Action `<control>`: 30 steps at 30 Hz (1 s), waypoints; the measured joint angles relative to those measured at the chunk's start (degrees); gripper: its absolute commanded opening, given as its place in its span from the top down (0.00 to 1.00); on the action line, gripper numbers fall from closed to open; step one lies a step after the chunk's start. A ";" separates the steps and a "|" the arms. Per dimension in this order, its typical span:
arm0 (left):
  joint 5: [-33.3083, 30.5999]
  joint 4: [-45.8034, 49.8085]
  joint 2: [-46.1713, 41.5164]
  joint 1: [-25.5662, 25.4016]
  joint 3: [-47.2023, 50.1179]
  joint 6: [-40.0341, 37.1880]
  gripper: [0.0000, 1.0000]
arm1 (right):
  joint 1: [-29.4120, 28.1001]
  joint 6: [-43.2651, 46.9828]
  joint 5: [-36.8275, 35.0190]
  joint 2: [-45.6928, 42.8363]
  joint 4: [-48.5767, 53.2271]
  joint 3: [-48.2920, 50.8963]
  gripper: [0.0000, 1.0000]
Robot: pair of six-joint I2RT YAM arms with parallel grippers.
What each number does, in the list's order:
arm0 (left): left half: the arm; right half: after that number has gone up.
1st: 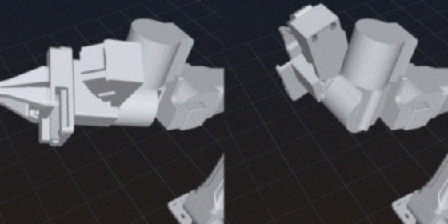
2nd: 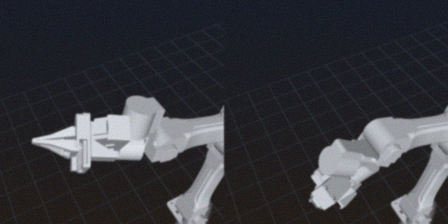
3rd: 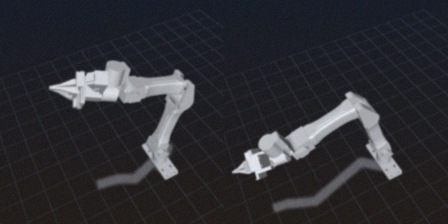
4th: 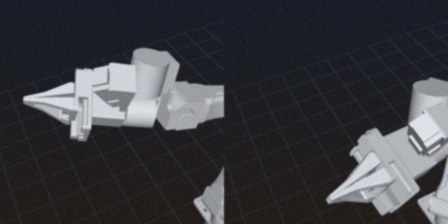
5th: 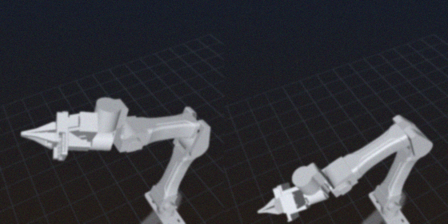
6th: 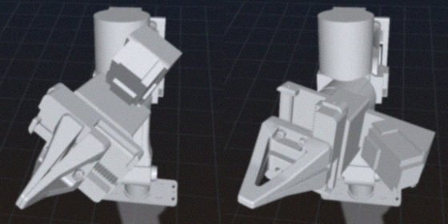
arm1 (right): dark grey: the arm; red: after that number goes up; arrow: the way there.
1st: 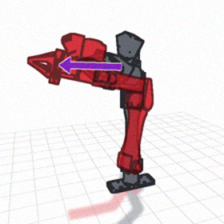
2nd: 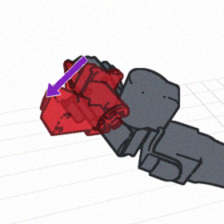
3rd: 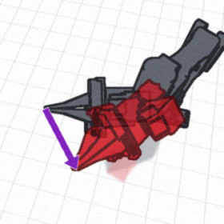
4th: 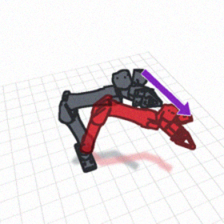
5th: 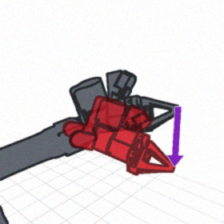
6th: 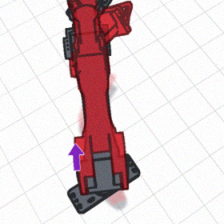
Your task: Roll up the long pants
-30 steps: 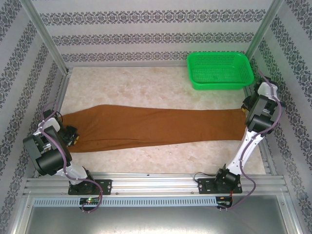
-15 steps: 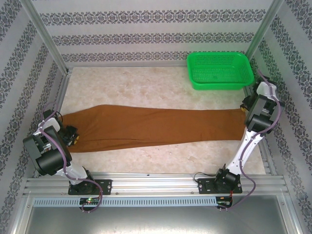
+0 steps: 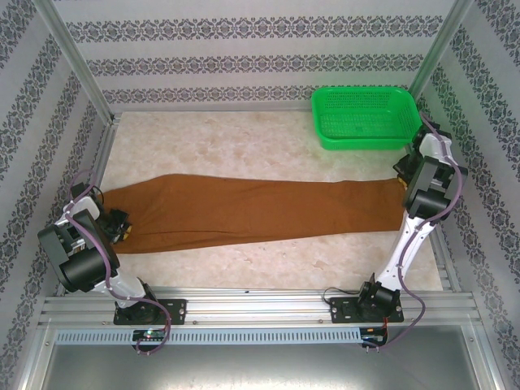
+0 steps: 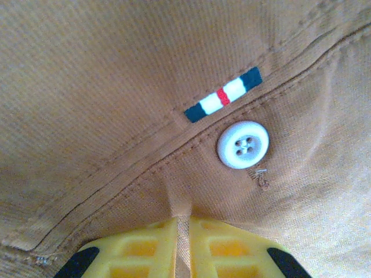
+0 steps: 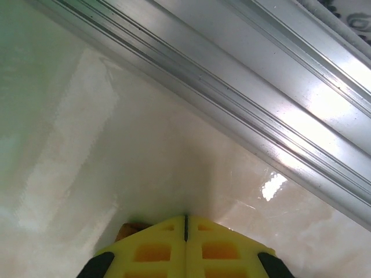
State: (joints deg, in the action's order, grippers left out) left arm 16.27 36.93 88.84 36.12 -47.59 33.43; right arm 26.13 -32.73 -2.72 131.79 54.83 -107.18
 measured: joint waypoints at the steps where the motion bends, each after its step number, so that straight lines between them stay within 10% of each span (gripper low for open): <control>1: 0.00 0.00 -0.02 0.00 0.02 0.00 0.86 | 0.02 0.00 -0.04 -0.11 0.09 -0.02 1.00; 11: 1.40 -0.33 -0.02 0.00 0.13 0.00 0.87 | 1.03 0.09 -0.17 -0.39 6.21 -9.88 1.00; 14: 2.14 -0.52 0.00 -0.02 0.26 0.00 0.87 | 1.03 0.15 0.24 -0.20 8.00 -13.14 0.66; 19: 2.12 -0.76 0.00 -0.11 0.26 0.00 0.86 | 1.14 1.90 -1.07 -0.07 5.49 -13.88 0.48; 30: 2.32 -1.79 -0.44 -0.94 0.33 0.00 0.87 | 0.70 2.49 -1.99 -15.69 -6.47 17.62 0.33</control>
State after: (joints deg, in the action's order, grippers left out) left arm 18.59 35.14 88.40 35.18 -47.27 33.43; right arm 26.83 -30.24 -4.71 116.09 48.36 -89.56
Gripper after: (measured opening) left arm 0.133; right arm 0.660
